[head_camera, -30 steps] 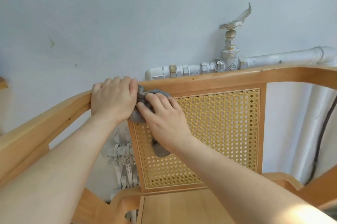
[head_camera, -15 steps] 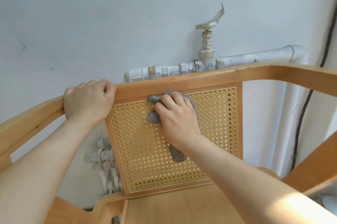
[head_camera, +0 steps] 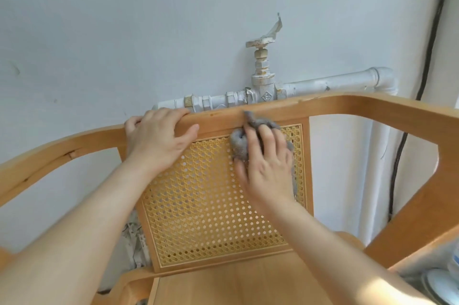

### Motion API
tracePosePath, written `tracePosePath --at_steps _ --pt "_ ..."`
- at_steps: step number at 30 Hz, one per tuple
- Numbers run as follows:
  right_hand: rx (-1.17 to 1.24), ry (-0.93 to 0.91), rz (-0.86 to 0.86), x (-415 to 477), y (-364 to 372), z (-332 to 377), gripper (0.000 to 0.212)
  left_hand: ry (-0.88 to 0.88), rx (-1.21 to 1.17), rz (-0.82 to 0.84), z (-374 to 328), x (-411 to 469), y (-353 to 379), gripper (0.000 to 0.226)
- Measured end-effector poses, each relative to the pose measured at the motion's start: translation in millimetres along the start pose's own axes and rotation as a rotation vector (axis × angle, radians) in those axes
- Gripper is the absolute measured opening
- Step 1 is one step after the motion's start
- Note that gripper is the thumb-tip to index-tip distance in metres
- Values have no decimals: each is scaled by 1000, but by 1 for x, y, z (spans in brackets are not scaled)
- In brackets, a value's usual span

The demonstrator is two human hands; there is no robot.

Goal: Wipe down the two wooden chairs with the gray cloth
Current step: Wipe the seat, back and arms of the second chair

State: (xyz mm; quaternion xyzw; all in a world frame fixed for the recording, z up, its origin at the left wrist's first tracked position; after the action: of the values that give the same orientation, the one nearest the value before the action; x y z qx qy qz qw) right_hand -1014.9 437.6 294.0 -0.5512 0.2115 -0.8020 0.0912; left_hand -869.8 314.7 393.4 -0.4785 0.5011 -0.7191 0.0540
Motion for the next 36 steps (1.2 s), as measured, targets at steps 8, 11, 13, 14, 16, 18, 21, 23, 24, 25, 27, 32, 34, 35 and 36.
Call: tracePosePath --at_steps 8,11,13,14,16,18,21,23,24,25,27,32,34,35,36 --pt "139 -100 -117 48 -27 -38 50 1 -65 -22 7 0 1 49" --pt "37 -85 -179 50 -24 -30 57 -8 -64 -33 8 0 1 48" --pt "37 -129 -173 49 -12 -7 54 -15 -80 -36 8 0 1 47" --pt "48 -157 -139 51 -8 5 54 -17 -89 -36 8 0 1 47" --pt "56 -221 -36 61 -5 19 58 -16 -98 -41 8 0 0 47" --pt "27 -310 38 71 -11 14 58 -13 -110 -39 9 0 -1 48" --pt "-76 -294 48 77 -34 -24 52 -14 -121 -50 11 1 0 49" --pt "-89 -206 6 76 -43 -28 47 -26 -121 -63 12 1 1 50" --pt "-76 -197 1 74 -38 -18 45 -32 -120 -66 11 2 1 50" --pt "-57 -217 12 73 -28 -1 45 -39 -121 -66 11 2 2 51" --pt "-29 -295 45 68 -4 37 45 -48 -123 -65 10 1 1 50" --pt "2 -439 105 60 -9 18 60 -79 -132 -20 9 0 -6 54" --pt "1 -359 80 50 -19 -5 70 -87 -149 -17 7 -1 -9 52" --pt "6 -300 44 48 -19 -7 71 -86 -154 -20 6 -1 -9 50" --pt "8 -247 7 47 -16 0 67 -87 -158 -20 6 -1 -10 49"
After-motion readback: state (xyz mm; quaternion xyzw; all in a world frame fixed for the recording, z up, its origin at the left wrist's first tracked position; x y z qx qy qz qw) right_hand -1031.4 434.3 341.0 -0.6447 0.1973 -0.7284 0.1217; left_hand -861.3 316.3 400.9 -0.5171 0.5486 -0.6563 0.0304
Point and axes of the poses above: each hand's wrist, its own x-axis towards the middle knuckle, its own y-axis out of the palm, z = x × y, the point moved 2 cm from there along x, towards the middle knuckle, and after that the axes turned 3 degrees about x, right-handed, at the moved point
